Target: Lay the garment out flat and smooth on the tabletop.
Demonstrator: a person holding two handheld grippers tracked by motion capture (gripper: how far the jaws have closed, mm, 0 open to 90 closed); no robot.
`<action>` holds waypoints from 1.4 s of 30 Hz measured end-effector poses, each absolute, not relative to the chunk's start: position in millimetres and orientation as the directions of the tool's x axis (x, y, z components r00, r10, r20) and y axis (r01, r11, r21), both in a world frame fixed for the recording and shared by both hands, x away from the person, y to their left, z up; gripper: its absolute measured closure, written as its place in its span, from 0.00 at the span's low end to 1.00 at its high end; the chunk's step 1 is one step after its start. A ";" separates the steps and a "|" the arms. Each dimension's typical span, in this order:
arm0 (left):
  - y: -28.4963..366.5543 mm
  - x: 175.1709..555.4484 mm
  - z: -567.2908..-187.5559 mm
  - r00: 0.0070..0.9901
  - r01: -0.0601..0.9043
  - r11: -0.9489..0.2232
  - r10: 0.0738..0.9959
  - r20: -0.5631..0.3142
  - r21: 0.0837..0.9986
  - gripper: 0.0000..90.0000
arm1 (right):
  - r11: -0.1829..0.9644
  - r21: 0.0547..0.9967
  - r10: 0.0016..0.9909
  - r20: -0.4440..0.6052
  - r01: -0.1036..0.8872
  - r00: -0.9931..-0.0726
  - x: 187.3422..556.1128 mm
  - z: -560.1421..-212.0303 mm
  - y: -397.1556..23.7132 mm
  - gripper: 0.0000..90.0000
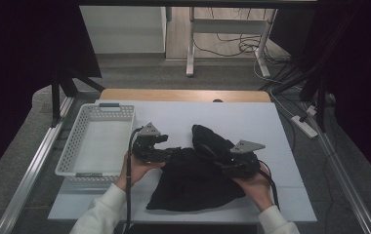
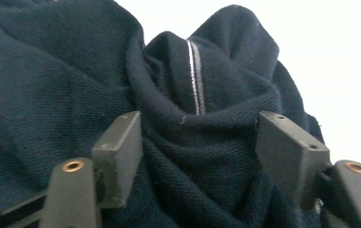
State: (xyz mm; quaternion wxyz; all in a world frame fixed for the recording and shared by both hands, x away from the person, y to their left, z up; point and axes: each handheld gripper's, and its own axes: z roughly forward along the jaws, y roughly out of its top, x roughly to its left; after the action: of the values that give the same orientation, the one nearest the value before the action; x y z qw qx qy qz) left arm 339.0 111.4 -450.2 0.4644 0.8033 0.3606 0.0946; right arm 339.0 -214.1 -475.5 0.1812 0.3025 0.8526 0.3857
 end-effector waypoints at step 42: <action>105.9 336.2 -453.5 0.738 0.494 -0.331 0.648 -0.187 0.804 0.32 | 0.403 0.868 0.631 -0.035 0.289 -0.775 326.8 -438.5 -220.8 0.42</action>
State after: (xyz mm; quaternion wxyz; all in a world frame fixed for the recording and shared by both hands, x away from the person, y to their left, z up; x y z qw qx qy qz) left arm 336.2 105.9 -453.5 0.4591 0.8114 0.3520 0.0838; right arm 326.8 -220.8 -438.5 0.1828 0.2815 0.8173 0.4684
